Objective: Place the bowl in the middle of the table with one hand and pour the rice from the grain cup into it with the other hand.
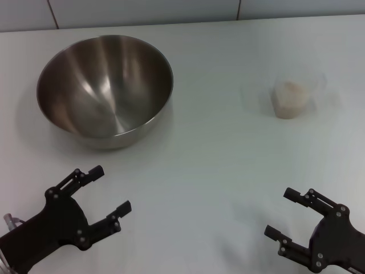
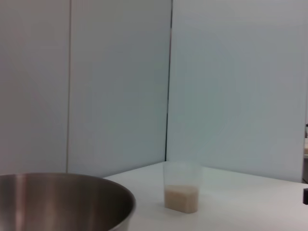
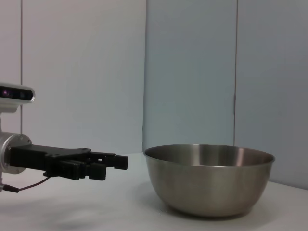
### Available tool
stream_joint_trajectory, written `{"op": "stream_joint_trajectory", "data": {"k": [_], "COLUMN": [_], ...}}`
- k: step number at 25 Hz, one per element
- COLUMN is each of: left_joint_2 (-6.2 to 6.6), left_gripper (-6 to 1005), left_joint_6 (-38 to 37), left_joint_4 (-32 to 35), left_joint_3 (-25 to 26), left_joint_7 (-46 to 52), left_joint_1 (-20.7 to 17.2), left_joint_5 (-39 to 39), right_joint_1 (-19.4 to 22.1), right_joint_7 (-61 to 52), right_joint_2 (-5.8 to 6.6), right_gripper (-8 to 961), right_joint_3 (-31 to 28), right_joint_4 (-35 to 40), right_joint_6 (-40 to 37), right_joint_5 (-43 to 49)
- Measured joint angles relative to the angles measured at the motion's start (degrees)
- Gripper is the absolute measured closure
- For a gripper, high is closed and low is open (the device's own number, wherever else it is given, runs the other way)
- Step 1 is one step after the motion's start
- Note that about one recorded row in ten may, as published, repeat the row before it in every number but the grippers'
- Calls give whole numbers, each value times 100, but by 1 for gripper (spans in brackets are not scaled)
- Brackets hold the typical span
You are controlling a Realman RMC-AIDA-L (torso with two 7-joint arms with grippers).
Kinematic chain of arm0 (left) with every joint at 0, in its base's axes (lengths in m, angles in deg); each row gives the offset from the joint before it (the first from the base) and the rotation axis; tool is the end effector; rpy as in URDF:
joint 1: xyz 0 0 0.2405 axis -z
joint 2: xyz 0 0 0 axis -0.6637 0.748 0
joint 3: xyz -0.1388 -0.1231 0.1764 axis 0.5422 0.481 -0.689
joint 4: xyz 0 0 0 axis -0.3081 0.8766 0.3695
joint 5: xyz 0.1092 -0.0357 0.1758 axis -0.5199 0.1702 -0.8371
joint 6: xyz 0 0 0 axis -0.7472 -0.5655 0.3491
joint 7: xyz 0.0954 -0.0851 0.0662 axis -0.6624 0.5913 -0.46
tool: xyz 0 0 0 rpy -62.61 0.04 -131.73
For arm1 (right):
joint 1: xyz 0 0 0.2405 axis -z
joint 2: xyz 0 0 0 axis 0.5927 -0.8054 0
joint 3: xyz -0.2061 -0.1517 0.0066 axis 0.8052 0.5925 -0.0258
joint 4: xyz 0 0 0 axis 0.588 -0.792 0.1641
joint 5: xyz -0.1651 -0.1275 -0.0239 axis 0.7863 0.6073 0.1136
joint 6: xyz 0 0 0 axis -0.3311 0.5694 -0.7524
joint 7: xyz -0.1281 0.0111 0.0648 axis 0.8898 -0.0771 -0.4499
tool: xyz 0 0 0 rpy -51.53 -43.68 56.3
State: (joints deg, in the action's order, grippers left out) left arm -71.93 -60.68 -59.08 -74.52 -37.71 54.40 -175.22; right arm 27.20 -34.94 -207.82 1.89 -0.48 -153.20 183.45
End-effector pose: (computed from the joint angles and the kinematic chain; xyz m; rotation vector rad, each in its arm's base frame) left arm -0.3241 0.1959 -0.0479 -2.4004 -0.3632 -0.9465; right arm 0.3387 0.1506 -0.0487 -2.3525 0.2799 0.8715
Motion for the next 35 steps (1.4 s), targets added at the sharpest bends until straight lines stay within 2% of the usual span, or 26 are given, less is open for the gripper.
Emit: {"op": "stream_joint_trajectory", "data": {"k": [16, 21, 24, 28, 35], "left_joint_2": [-1, -17, -8, 11, 13], "left_gripper": [155, 159, 162, 166, 172], "left_joint_6": [-8, -167, -308, -415, -186], "left_joint_4": [-17, -60, -39, 44, 344], "left_joint_3": [127, 837, 1063, 1850, 2398], "left_joint_7": [18, 246, 485, 1173, 1961], "left_joint_1": [-8, 27, 55, 222, 508], "left_joint_5": [1, 11, 13, 18, 18], "right_joint_1": [-11, -58, -82, -178, -326], "right_joint_7": [14, 35, 36, 27, 1], "right_joint_2": [-6, -11, -10, -7, -6], "right_gripper": [216, 217, 218, 220, 222], "right_joint_3": [0, 0, 0, -18, -52], "right_joint_4": [-26, -65, -80, -105, -114], "right_joint_6": [0, -1, -1, 45, 173], "right_joint_5": [-1, -3, -3, -9, -43]}}
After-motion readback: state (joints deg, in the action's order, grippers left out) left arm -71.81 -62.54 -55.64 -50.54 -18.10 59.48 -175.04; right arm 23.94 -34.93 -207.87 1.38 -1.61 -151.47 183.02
